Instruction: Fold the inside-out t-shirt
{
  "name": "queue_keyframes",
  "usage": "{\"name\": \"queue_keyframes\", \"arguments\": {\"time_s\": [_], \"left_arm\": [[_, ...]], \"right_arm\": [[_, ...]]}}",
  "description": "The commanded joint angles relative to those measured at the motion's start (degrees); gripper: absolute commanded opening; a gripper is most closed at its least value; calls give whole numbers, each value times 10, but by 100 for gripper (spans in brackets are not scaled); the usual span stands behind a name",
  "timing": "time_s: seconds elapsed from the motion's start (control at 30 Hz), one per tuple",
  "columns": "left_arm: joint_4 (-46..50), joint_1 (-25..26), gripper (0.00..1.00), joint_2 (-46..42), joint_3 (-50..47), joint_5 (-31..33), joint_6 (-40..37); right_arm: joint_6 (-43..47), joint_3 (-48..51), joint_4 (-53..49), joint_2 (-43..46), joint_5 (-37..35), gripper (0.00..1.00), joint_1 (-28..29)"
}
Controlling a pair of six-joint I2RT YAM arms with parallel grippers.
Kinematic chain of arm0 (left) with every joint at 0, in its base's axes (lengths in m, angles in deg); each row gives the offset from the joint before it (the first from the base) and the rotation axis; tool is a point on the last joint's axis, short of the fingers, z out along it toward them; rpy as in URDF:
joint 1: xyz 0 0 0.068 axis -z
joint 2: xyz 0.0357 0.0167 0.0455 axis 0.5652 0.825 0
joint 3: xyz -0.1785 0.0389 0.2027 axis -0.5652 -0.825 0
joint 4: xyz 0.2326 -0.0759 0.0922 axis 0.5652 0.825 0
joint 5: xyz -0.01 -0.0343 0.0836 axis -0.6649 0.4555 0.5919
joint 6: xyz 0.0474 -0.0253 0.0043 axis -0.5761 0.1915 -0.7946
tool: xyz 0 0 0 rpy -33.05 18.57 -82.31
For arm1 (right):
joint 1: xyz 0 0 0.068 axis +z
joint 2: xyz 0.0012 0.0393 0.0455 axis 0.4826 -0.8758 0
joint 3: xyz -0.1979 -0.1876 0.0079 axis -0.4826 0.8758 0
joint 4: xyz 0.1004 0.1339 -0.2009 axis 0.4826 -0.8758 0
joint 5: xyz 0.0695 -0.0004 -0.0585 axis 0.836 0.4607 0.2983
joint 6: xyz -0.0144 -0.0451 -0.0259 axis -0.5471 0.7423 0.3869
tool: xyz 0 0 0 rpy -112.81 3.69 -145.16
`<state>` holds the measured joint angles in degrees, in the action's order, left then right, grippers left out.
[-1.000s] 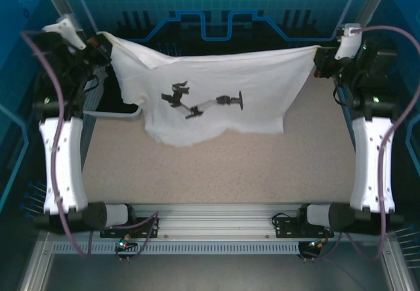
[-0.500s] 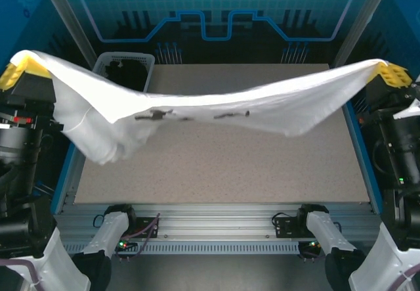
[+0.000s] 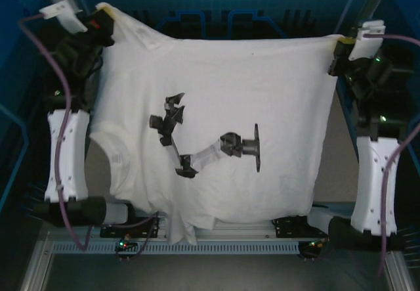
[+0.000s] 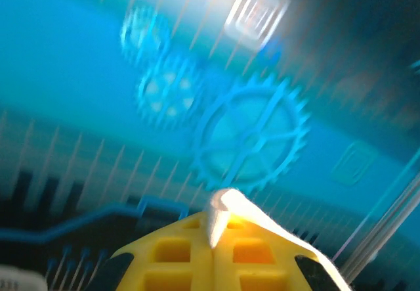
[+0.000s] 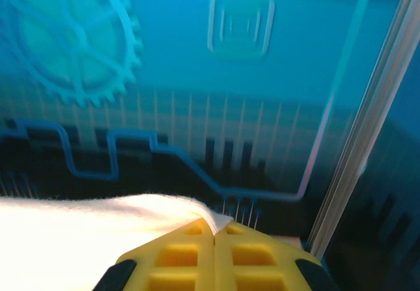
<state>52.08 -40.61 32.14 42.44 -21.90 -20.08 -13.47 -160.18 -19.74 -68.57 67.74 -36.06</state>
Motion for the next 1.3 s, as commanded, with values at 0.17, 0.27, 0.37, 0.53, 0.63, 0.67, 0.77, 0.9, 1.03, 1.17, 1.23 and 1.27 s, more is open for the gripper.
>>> {"name": "queue_keyframes", "arguments": {"time_s": [0.17,0.27,0.37,0.53,0.63,0.67,0.77,0.9,1.03,1.17,1.23,1.27], "left_arm": [[-57,47,6,339,112,33,-18],[34,48,29,483,269,28,-9],[132,49,43,562,405,22,1],[139,66,58,451,271,14,32],[19,100,59,302,33,3,77],[-41,118,59,253,-61,-3,95],[-157,184,60,151,-256,-12,104],[-172,312,59,76,-398,-42,-28],[-164,444,62,78,-485,4,-145],[-155,454,62,161,-483,-3,-68],[-154,445,61,184,-479,2,-42],[-153,439,61,191,-478,0,-34]], "right_arm": [[-21,2,186,-311,-78,1,29],[-21,-135,111,-466,-116,20,39],[-28,-265,5,-558,-134,31,45],[-35,-202,-76,-494,-120,38,67],[-77,-36,-77,-392,-100,40,90],[-98,25,-68,-353,-87,41,100],[-160,171,-51,-267,-18,41,126],[-192,305,-56,-174,26,43,148],[-217,397,-40,-121,59,43,138],[-213,393,-53,-187,78,43,145],[-214,383,-48,-223,71,43,146],[-211,376,-47,-240,65,42,147]]}}
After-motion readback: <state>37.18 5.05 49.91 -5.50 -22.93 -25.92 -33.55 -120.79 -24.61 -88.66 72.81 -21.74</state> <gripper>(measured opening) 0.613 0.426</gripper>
